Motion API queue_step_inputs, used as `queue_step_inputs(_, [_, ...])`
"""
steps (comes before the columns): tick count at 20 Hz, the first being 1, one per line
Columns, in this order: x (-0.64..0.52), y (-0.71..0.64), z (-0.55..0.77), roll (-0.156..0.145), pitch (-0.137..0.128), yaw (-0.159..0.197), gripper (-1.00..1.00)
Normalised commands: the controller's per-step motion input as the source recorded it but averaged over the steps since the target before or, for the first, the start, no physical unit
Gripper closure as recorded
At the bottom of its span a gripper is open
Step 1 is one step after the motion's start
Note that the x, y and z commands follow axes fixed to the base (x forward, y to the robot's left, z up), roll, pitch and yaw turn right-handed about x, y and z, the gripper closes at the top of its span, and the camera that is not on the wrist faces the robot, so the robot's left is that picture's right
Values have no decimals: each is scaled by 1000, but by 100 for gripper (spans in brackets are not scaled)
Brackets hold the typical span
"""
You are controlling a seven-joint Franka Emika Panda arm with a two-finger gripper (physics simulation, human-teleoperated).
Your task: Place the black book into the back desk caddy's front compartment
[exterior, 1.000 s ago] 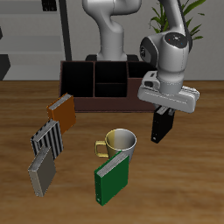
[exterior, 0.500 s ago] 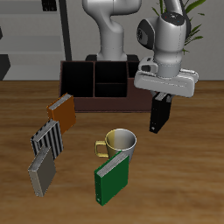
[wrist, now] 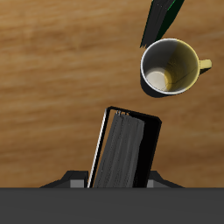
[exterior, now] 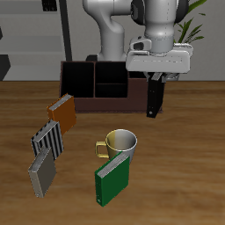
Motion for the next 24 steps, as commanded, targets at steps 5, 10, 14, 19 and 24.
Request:
queue_step_inputs(5, [66, -255, 316, -19, -9, 163, 100])
queue_step_inputs(10, [-40, -237, 148, -31, -51, 179, 100])
queue_step_inputs(14, [-196, -186, 201, -15, -35, 128, 100])
queue_step_inputs(19, [-303, -180, 217, -9, -57, 180, 100])
queue_step_inputs(24, [-341, -81, 175, 19, -59, 145, 100])
